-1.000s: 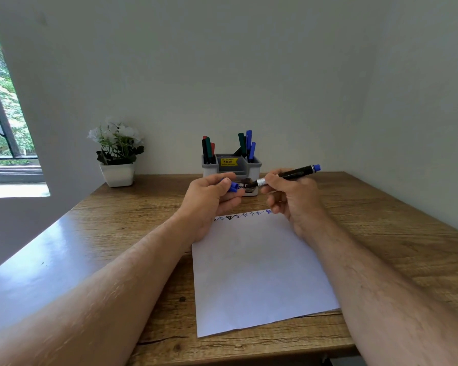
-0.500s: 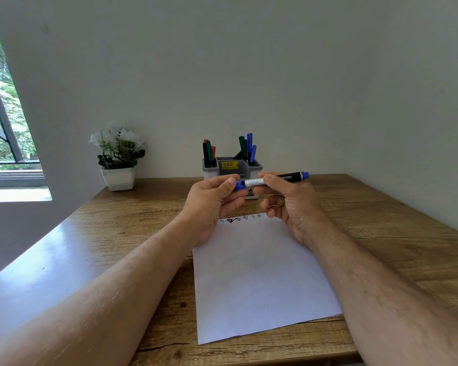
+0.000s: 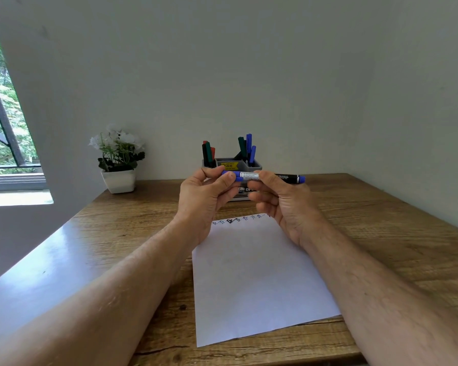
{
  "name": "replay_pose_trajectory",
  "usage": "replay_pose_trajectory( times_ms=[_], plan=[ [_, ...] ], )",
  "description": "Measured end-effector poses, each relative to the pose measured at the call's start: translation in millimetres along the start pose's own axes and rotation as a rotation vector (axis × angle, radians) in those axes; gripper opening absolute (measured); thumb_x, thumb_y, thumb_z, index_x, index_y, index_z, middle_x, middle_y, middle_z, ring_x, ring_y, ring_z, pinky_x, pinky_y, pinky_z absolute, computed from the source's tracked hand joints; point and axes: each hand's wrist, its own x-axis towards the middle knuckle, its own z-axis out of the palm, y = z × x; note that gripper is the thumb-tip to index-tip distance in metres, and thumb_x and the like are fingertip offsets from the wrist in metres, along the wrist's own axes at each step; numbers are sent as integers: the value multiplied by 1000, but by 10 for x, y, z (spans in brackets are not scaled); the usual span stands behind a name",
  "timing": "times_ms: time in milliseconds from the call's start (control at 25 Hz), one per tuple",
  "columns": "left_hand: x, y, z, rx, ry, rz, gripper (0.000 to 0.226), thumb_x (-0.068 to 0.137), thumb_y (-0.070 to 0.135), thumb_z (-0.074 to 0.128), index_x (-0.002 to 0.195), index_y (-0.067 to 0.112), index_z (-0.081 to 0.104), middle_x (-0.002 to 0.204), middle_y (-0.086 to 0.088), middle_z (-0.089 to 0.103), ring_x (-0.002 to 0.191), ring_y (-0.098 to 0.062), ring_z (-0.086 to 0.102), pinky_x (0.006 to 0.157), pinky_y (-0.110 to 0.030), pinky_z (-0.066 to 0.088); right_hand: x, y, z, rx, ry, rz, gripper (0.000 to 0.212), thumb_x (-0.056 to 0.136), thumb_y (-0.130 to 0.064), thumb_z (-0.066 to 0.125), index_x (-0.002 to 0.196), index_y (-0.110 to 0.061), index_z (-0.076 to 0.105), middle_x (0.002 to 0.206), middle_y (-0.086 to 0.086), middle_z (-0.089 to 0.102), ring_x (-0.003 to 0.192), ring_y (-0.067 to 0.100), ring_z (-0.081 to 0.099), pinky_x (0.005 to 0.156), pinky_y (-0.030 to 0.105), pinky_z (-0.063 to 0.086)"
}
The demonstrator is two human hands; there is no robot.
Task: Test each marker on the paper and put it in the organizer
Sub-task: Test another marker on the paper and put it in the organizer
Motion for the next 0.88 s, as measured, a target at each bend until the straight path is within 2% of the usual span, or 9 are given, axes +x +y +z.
replay_pose_trajectory(
  times_ms=[200,280,360,520,600,720,800,880],
  plan=[
    [-11,-29,53,11,42,56,18,84,0,70,99,6,62,103,-19,72,88,-25,74,75,-30,61,-2,4,51,6,-6,-6,21,89,-26,70,97,-7,74,82,12,77,57,17,71,44,23,54],
    [-16,-9,67,18,86,107,19,84,-1,71,99,6,62,102,-19,72,89,-25,74,79,-32,61,-16,15,60,-91,-13,8,29,89,-33,69,97,-5,73,81,14,76,55,17,69,44,24,53],
    [18,55,56,34,136,204,18,84,-1,71,98,7,64,99,-15,72,91,-25,73,81,-33,60,-28,26,32,-288,13,2,34,89,-39,69,93,-6,73,77,13,75,51,16,65,43,25,50],
    [297,304,22,385,263,542,19,82,8,77,95,20,70,89,0,74,84,-11,72,79,-27,58,-14,16,-50,-554,172,-187,38,94,-41,62,76,-9,72,59,7,68,42,12,57,37,23,43],
    [484,448,75,545,307,640,20,83,12,76,98,25,71,88,9,73,83,-5,70,79,-20,57,-18,15,-46,-669,200,-281,42,94,-44,59,70,-12,71,55,5,67,40,11,57,37,23,44],
    [793,583,183,706,303,668,23,85,12,73,107,18,73,91,11,71,85,-1,68,77,-14,55,-31,40,-37,-921,157,-459,50,94,-48,57,60,-13,67,51,3,64,43,12,59,41,23,47],
    [986,580,233,828,298,673,25,85,13,73,109,16,74,94,9,72,84,-1,68,81,-18,57,-50,36,-39,-1017,102,-545,50,93,-50,57,53,-19,60,49,-4,59,46,10,58,42,14,39],
    [1137,553,259,924,282,647,26,84,13,74,110,16,74,99,5,73,86,-4,68,85,-25,58,-63,25,-34,-1029,63,-597,50,93,-47,58,49,-27,49,43,-10,49,46,5,54,42,11,35]
  ],
)
